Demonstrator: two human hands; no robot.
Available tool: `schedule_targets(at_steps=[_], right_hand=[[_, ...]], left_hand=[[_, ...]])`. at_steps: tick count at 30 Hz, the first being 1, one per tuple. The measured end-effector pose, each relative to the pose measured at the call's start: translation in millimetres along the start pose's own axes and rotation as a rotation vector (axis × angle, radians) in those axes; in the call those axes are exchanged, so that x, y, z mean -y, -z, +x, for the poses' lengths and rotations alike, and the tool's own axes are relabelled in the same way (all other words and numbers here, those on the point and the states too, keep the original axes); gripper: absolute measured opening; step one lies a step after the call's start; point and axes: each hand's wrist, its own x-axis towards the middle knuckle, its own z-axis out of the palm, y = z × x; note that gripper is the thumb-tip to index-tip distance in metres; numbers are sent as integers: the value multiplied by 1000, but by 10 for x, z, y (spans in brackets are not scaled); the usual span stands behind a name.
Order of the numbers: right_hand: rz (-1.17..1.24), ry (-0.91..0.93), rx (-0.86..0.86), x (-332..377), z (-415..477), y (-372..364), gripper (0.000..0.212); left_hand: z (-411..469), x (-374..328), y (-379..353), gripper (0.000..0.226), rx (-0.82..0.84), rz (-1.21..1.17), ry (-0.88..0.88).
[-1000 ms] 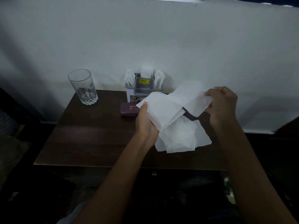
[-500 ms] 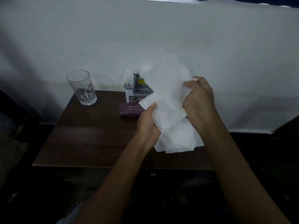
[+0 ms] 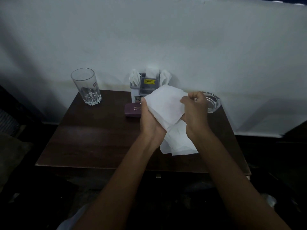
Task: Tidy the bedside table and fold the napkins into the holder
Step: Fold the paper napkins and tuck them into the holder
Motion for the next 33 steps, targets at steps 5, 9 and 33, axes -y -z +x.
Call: schedule_targets(at_steps=[5, 9, 33], right_hand=[[-143, -33, 253, 194, 122, 282, 7], [-261, 36, 64, 61, 432, 665, 11], [-679, 386, 442, 278, 515, 1032, 27]], left_hand=[[29, -13, 25, 47, -132, 31, 7], [35, -89, 22, 36, -222, 58, -61], [1, -150, -5, 32, -294, 560, -122]])
